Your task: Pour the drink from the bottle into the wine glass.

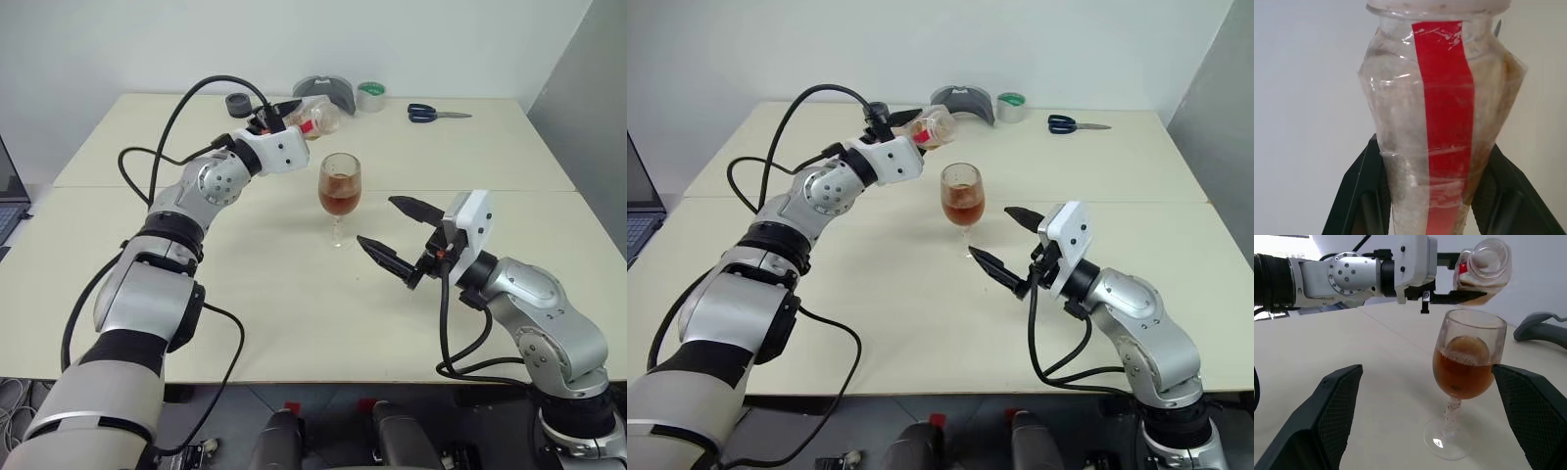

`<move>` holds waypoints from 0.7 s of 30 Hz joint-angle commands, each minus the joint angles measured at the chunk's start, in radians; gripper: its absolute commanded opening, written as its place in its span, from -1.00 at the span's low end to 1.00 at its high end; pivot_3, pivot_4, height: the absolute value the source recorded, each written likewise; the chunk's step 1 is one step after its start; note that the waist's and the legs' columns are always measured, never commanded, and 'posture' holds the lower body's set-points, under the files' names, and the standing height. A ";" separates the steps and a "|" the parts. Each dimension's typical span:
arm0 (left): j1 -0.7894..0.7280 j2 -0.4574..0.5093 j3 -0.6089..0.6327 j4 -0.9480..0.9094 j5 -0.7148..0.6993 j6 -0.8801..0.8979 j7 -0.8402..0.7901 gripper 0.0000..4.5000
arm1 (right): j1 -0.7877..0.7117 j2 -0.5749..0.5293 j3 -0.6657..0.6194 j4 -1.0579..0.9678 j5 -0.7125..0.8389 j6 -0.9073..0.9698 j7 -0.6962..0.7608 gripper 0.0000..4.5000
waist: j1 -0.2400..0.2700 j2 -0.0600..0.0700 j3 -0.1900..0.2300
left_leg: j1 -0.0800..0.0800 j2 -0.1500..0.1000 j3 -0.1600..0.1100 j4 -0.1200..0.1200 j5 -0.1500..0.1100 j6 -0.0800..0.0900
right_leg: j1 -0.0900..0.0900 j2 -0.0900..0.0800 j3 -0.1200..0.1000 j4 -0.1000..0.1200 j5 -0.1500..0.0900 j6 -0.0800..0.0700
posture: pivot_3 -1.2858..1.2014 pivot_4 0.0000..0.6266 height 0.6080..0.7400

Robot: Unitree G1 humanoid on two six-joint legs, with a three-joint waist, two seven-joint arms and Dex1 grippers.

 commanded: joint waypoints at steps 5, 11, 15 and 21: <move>0.104 0.007 0.247 -0.212 -0.329 0.307 -0.222 -0.24 | -0.027 -0.045 0.010 -0.061 0.049 0.041 0.048 1.00 | -0.015 0.000 0.000 | 0.000 0.000 0.000 0.000 0.000 0.000 | 0.000 0.000 0.000 0.000 0.000 0.000 | 0.03 -0.52 1.00; 0.361 0.050 0.396 -0.534 -0.508 0.665 -0.265 -0.24 | -0.072 -0.040 0.047 -0.076 0.096 0.163 0.007 1.00 | -0.037 0.000 0.000 | 0.001 0.002 -0.001 0.000 0.000 0.000 | 0.000 0.001 0.000 0.002 0.000 0.000 | 0.03 -0.52 1.00; 0.519 0.049 0.455 -0.721 -0.586 0.856 -0.256 -0.24 | -0.115 -0.033 0.105 -0.054 0.071 0.194 0.006 1.00 | -0.038 0.000 0.000 | 0.001 0.002 -0.003 0.001 0.000 0.000 | 0.000 0.000 0.000 0.002 0.000 0.000 | 0.03 -0.52 1.00; 0.629 0.024 0.509 -0.824 -0.634 0.937 -0.203 -0.24 | -0.154 -0.017 0.167 -0.013 0.030 0.179 0.017 1.00 | -0.022 0.000 -0.001 | 0.001 0.002 -0.003 0.001 0.000 0.000 | 0.000 -0.001 0.000 0.001 0.000 0.000 | 0.03 -0.52 1.00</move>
